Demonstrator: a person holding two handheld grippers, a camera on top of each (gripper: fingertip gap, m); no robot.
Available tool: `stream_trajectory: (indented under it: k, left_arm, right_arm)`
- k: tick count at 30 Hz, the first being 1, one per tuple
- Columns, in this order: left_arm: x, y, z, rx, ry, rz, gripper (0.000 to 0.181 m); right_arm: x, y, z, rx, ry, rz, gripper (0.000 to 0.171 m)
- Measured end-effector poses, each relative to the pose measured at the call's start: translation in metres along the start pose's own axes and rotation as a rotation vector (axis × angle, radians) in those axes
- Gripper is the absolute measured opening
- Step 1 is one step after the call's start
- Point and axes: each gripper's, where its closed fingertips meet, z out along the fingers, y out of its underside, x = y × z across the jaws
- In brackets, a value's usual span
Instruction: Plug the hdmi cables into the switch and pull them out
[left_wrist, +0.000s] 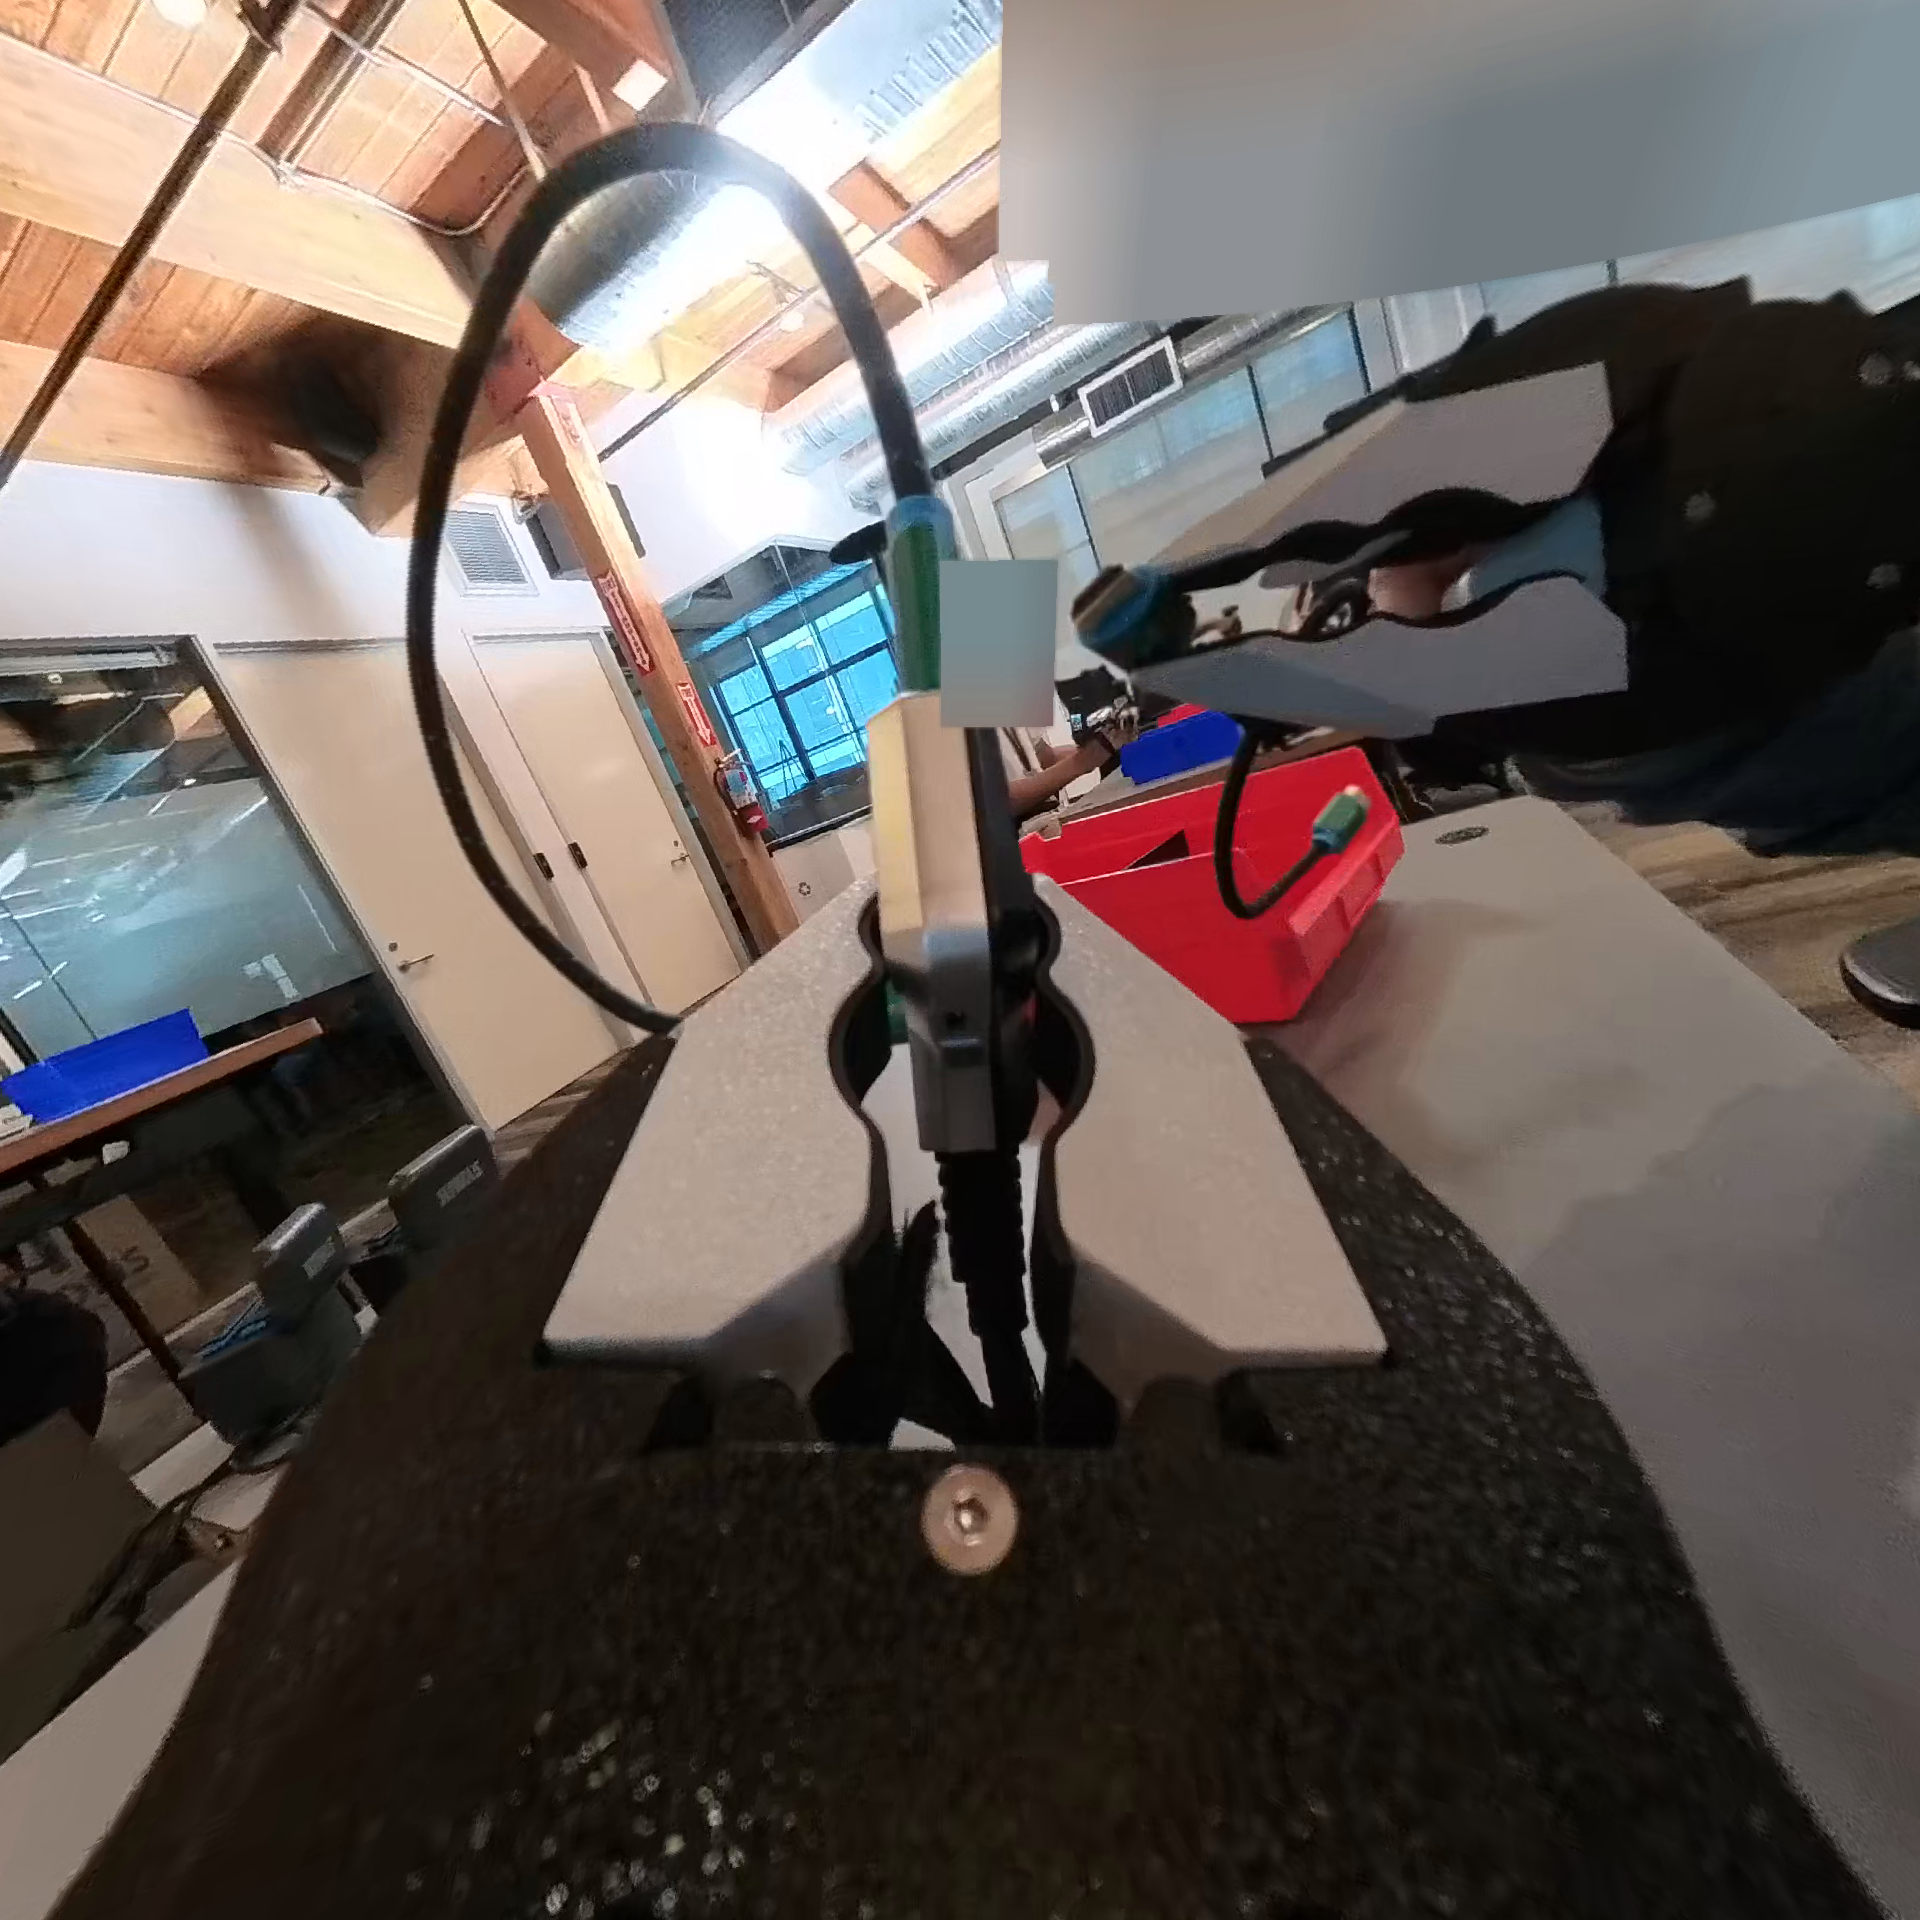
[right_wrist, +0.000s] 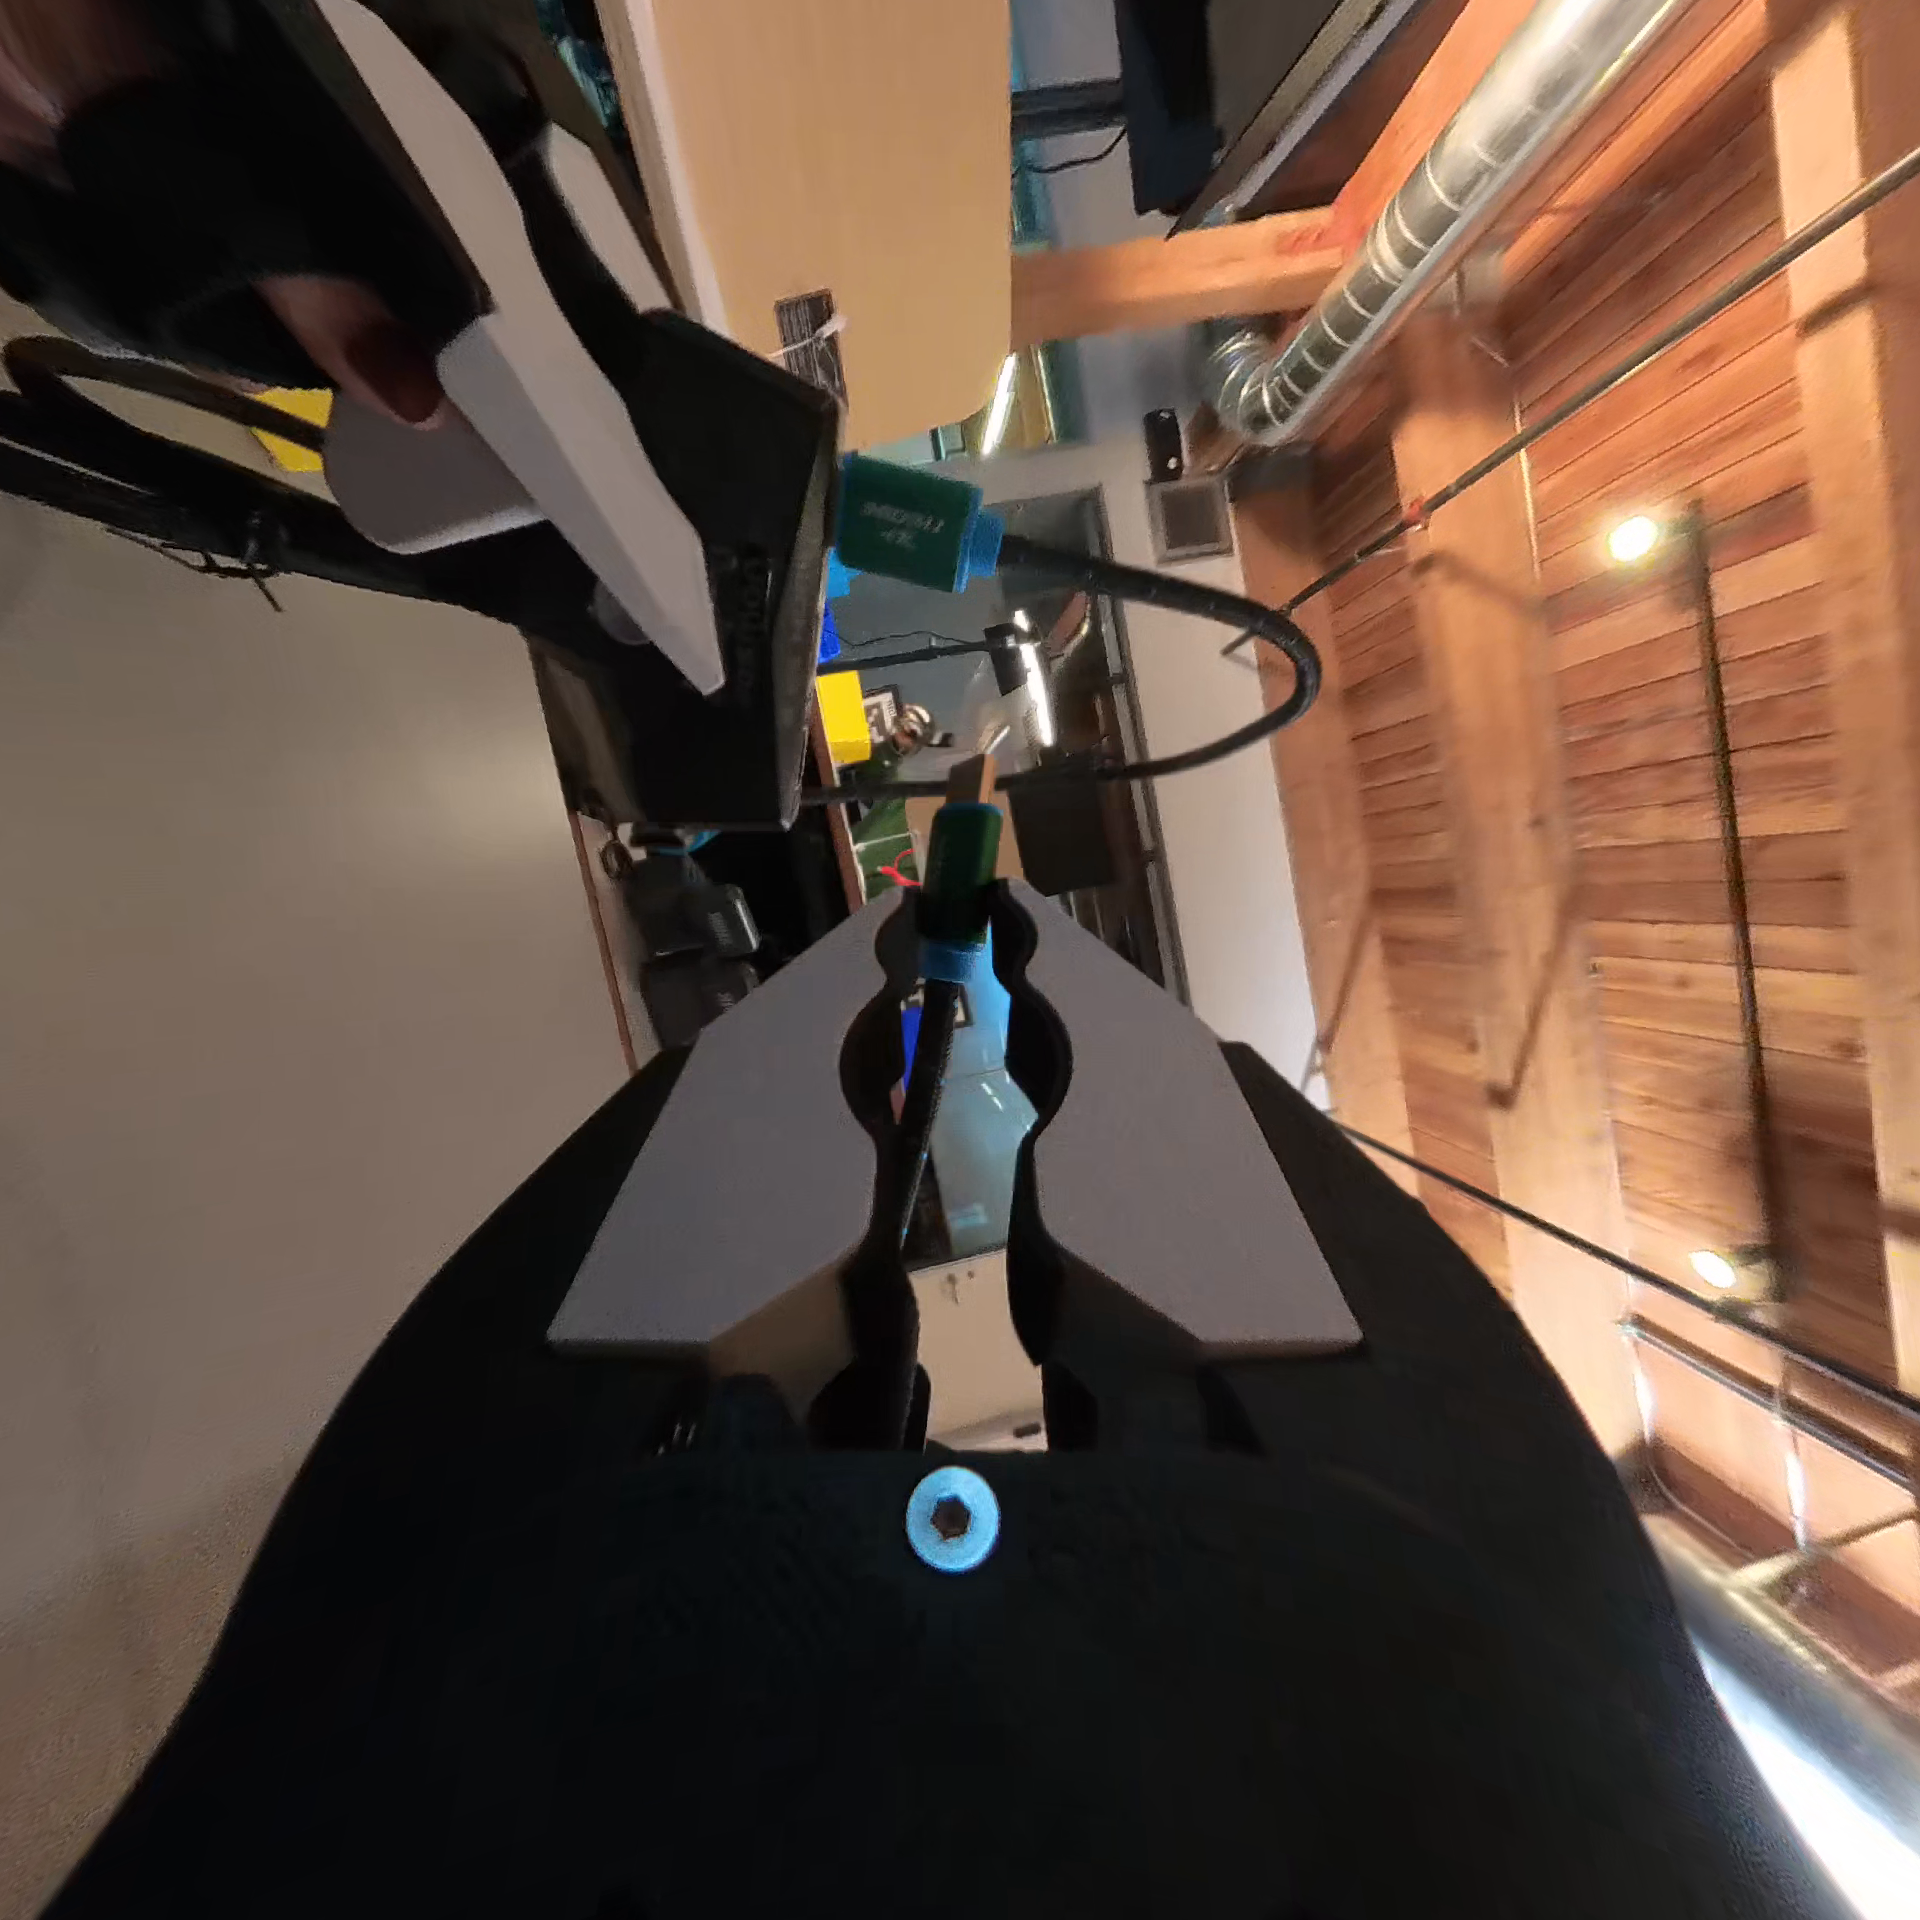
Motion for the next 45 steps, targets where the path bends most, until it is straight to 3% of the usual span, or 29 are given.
stream_trajectory:
  k: [15, 22, 29, 33, 42, 45]
  left_arm:
    - [0.009, 0.004, 0.001, -0.014, 0.043, -0.002, 0.02]
    - [0.017, 0.006, 0.004, -0.045, 0.108, -0.071, 0.019]
    - [0.012, 0.018, 0.007, -0.196, -0.049, 0.363, 0.021]
    - [0.028, 0.017, 0.007, -0.185, -0.034, 0.572, 0.02]
    - [0.043, 0.039, 0.009, -0.282, 0.0, 0.703, 0.022]
    - [0.036, 0.058, 0.01, -0.384, -0.015, 0.694, 0.036]
  right_arm:
    - [-0.009, 0.001, 0.002, -0.025, -0.122, -0.12, 0.012]
    - [-0.014, 0.004, 0.004, -0.011, -0.134, -0.319, 0.012]
    - [-0.021, 0.007, 0.001, -0.04, -0.227, -0.348, 0.012]
    - [-0.03, 0.016, -0.001, -0.071, -0.244, -0.41, 0.012]
    - [-0.05, 0.029, -0.004, -0.111, -0.289, -0.462, 0.013]
    - [-0.058, 0.032, -0.005, -0.119, -0.313, -0.445, 0.012]
